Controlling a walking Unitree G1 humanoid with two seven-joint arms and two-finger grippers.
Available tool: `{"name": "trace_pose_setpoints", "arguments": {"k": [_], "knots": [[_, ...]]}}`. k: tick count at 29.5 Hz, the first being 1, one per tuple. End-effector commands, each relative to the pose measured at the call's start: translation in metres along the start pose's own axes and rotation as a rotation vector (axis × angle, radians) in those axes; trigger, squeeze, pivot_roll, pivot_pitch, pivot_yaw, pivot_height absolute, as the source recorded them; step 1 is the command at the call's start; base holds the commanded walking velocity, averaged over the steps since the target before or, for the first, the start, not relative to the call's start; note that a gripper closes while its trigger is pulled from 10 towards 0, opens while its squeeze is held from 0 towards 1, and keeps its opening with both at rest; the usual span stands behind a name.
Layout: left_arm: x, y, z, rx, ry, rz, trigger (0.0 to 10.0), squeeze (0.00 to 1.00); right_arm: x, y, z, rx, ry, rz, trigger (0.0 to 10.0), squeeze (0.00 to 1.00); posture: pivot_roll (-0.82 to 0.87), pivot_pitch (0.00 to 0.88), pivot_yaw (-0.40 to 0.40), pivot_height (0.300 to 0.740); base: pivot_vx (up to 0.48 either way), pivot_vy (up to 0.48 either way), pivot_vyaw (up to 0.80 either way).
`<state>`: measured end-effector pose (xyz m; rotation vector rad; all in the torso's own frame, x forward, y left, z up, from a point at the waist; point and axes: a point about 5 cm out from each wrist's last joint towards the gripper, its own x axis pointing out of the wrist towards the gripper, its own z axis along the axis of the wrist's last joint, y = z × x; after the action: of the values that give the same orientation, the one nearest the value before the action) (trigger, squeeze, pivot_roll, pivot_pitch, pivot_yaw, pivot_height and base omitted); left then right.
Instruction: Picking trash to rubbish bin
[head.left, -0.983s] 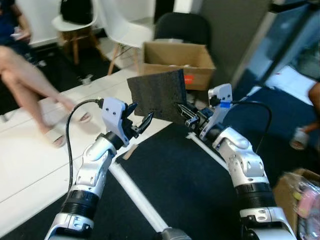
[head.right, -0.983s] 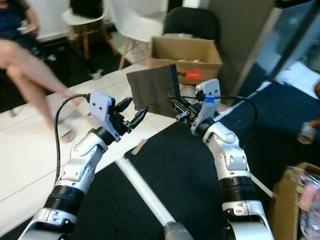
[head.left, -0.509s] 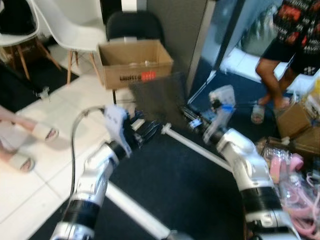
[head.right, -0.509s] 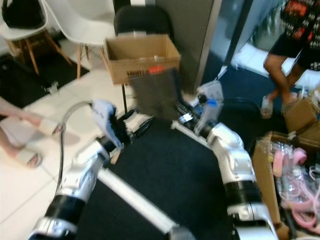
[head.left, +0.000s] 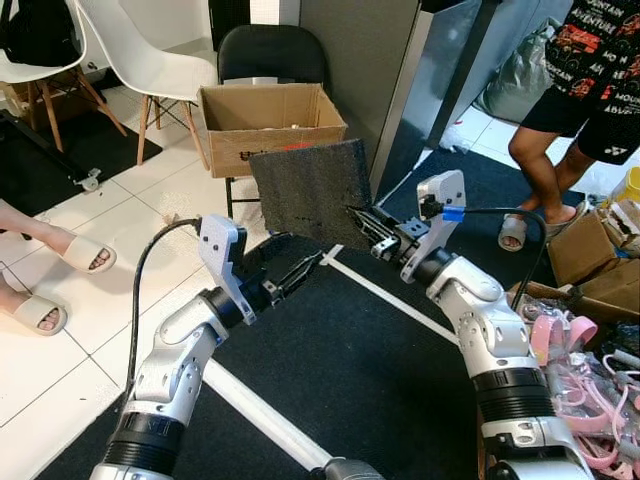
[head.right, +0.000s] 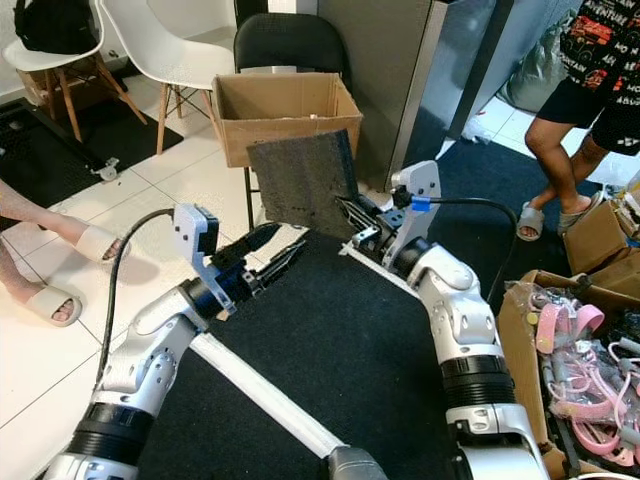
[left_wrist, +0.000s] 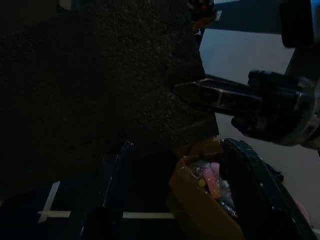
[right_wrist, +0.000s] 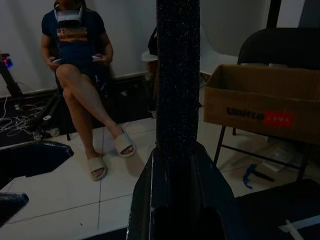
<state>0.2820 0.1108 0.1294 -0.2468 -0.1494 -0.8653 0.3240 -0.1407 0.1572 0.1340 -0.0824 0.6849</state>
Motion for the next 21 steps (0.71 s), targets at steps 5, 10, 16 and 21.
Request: {"name": "trace_pose_setpoints", "arguments": {"k": [5,10,16,21], "knots": [[-0.0005,-0.0026,0.0034,-0.008,-0.020,-0.023,10.0,0.00,-0.0003,0.0024,0.0009,-0.023,-0.007,0.017,10.0,0.00,-0.03,0.000,-0.037,0.740,0.372,0.000,0.00],[-0.0006,-0.0030,0.0025,-0.012,-0.019,-0.026,10.0,0.00,-0.0007,0.0023,-0.0004,-0.024,-0.005,0.016,10.0,0.00,-0.02,0.000,-0.040,0.740,0.384,0.000,0.00],[-0.0008,-0.0040,0.0009,-0.017,-0.018,-0.029,10.0,0.00,-0.0017,0.0019,-0.0023,-0.022,-0.002,0.013,10.0,0.00,-0.02,0.000,-0.041,0.740,0.385,0.000,0.00],[-0.0006,-0.0046,0.0004,-0.017,-0.018,-0.033,10.0,0.00,-0.0023,0.0017,-0.0030,-0.023,0.000,0.012,10.0,0.00,-0.02,0.000,-0.042,0.740,0.385,0.000,0.00]]}}
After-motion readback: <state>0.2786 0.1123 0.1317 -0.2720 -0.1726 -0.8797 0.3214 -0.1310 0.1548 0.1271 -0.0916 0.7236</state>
